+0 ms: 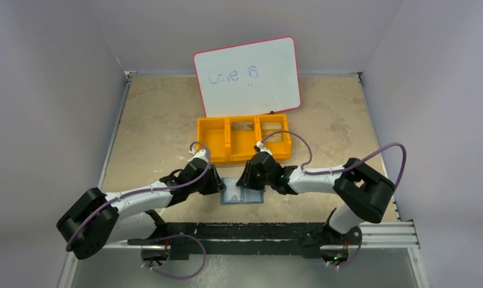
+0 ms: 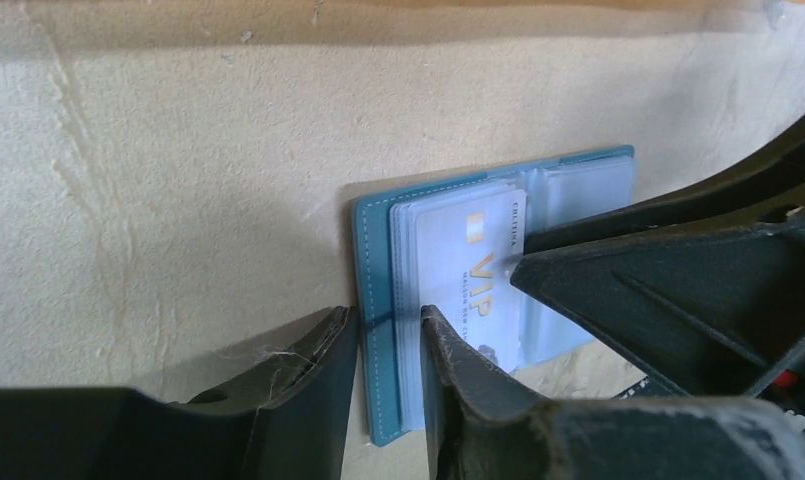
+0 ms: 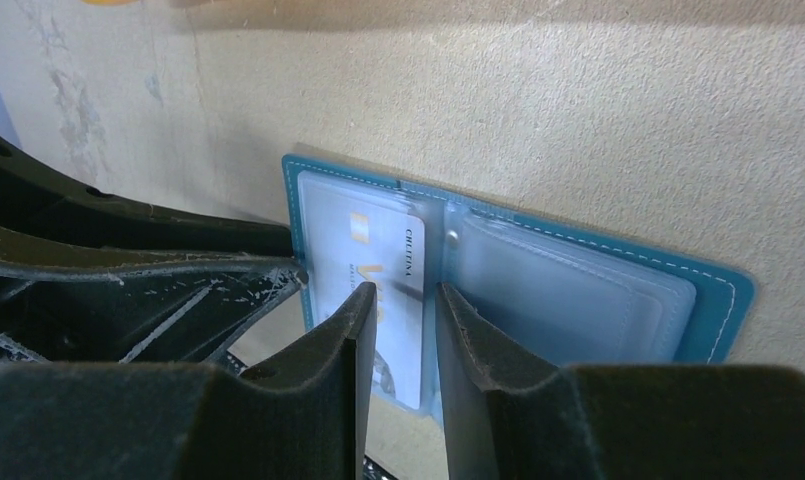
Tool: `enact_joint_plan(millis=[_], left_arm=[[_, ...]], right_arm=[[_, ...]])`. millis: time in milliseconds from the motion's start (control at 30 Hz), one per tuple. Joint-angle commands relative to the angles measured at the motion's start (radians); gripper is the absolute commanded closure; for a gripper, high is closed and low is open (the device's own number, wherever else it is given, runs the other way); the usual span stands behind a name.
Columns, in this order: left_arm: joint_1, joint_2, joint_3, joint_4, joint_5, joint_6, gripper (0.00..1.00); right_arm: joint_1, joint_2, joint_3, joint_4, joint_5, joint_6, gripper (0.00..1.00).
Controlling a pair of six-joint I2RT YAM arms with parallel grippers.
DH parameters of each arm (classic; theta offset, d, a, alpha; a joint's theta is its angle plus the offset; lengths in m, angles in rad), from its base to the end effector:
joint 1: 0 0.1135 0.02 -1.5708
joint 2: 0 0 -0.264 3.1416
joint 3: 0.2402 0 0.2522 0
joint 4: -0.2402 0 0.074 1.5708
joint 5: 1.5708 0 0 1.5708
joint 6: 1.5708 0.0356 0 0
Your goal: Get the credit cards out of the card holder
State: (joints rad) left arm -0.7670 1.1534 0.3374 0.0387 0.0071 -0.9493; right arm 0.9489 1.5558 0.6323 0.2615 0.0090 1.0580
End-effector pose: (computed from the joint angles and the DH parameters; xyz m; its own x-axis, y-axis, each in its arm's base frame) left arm 0.1457 -0.1408 0.1406 -0.8612 -0.2991 -0.4110 -0.0044 0.8129 -0.5824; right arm 0.1739 0.2421 0.1509 -0.8803 0.2675 -0.3918 -0.0847 0.7240 0.6846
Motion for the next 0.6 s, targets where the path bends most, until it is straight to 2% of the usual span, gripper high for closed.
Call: enact_joint_plan(millis=[0, 100, 433, 567], left_arm=[[-0.016, 0.020, 0.047, -0.200, -0.097, 0.061, 0.72], [-0.026, 0.031, 0.074, -0.234, -0.125, 0.076, 0.73], [-0.069, 0.101, 0.101, -0.199, -0.133, 0.073, 0.70], [-0.079, 0.128, 0.108, -0.221, -0.155, 0.080, 0.78]], right_arm=[[0.006, -0.011, 0.048, -0.044, 0.026, -0.011, 0.69], [0.009, 0.002, 0.064, -0.054, 0.026, -0.019, 0.69], [0.021, 0.014, 0.083, -0.109, 0.048, 0.010, 0.69], [0.059, 0.024, 0.150, -0.242, 0.123, 0.031, 0.71]])
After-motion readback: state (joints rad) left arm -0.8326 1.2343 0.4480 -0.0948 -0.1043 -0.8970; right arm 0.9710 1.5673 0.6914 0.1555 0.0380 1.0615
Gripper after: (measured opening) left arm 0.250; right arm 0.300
